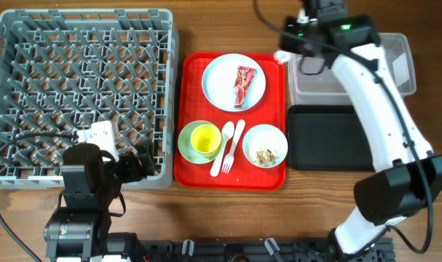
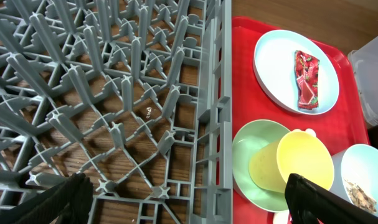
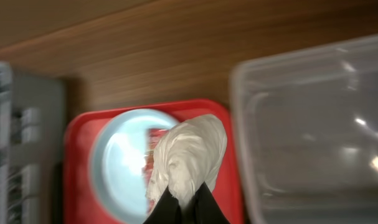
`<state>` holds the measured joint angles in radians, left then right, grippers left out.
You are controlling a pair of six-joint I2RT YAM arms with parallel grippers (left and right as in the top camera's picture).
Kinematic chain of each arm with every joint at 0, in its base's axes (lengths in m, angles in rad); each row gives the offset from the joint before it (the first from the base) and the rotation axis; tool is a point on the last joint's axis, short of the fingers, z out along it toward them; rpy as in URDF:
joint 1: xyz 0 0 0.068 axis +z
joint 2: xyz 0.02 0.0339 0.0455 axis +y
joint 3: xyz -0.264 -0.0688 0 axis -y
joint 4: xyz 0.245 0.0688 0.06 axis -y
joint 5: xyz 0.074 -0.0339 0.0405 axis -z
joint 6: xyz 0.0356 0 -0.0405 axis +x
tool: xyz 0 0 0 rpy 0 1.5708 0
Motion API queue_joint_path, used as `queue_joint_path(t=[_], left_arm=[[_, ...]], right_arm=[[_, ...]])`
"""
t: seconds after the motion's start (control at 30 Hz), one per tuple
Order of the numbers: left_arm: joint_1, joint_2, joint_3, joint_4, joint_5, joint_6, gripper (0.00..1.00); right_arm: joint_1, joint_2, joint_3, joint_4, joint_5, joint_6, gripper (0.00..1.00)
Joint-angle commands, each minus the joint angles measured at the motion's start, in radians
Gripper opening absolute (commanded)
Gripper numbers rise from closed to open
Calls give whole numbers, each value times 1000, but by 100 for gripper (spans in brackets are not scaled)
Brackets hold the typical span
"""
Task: Sort waste into correct bins and load items into the dishwasher rack
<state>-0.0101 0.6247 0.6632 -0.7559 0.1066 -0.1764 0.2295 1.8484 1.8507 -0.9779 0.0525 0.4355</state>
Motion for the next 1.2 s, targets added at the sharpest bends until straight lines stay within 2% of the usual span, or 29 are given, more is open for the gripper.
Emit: queue_joint_path(t=[0.0,0.07,0.1,0.13,0.2,0.27,0.4,0.57,0.7,0.87,1.17], left_arm=[[6,-3,17,3,16,12,100],[6,-3,17,3,16,12,100],[6,-3,17,3,16,12,100],[6,-3,17,3,16,12,100],[6,-3,17,3,16,12,100],[6,-3,17,3,16,12,100],[6,-3,17,3,16,12,100],[6,-3,17,3,16,12,100],[6,-3,17,3,16,12,100],[6,-3,17,3,16,12,100],[6,-3,17,3,16,12,100]], right_arm=[[-71,42,-28,-15,77,42,4],[-104,49,-48,6,76,42,7],[-115,51,-60,23,74,38,13],[-121,52,-67,33,68,38,26],[-123,53,-72,43,47,37,57],[-122,52,-72,59,40,32,77],[-97,43,-71,87,-34,2,84],[14,40,-71,116,-60,1,84],[151,58,-73,161,11,14,85],[245,155,-73,159,80,97,85],[256,330,-73,147,36,122,83]])
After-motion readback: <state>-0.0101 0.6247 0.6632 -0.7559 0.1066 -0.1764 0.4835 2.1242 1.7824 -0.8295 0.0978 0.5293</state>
